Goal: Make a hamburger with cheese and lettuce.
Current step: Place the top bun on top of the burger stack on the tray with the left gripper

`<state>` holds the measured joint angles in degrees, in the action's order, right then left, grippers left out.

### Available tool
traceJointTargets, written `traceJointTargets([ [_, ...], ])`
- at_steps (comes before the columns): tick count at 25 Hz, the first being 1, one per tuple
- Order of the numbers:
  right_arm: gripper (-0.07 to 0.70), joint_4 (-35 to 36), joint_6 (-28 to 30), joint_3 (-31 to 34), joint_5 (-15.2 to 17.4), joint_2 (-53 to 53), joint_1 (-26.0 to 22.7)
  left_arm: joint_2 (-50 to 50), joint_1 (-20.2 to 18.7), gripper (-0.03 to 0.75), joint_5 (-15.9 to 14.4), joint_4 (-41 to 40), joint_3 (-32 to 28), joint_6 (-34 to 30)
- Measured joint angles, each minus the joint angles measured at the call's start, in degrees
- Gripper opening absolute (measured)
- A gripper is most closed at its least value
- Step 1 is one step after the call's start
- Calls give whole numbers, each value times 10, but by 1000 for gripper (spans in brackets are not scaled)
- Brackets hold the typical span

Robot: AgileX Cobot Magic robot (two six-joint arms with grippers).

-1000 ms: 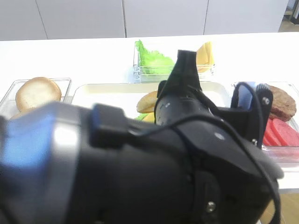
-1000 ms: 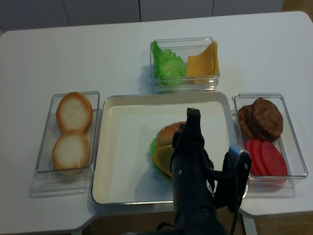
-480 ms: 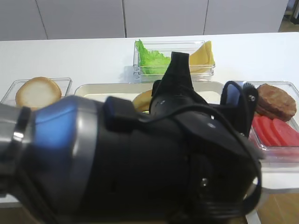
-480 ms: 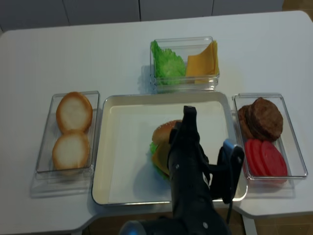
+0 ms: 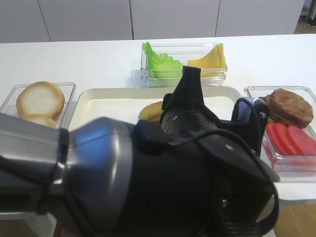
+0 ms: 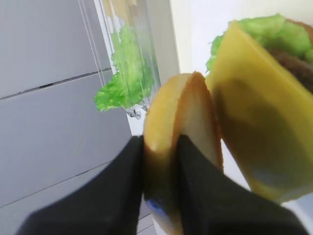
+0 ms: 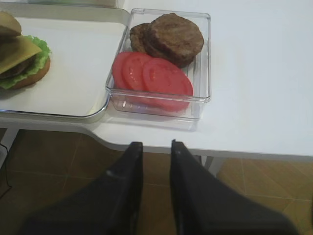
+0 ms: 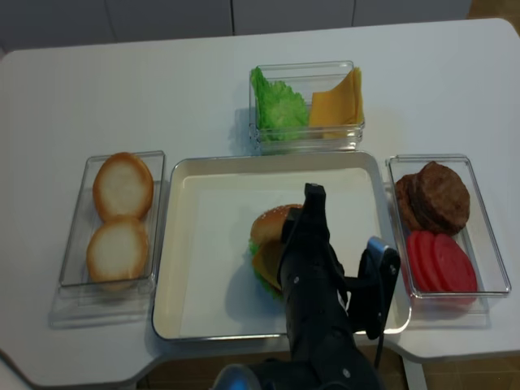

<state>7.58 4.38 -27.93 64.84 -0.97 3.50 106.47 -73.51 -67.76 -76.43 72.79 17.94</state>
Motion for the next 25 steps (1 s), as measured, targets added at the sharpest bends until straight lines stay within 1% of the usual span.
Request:
traceJointTargets([
  [19,147,0,0,0,0,0,0,0,-2,146,-2,12,0,6],
  [21,147,0,0,0,0,0,0,0,-2,160,-2,13,0,8],
  [25,147,0,0,0,0,0,0,0,-4,216,-2,18,0,14],
])
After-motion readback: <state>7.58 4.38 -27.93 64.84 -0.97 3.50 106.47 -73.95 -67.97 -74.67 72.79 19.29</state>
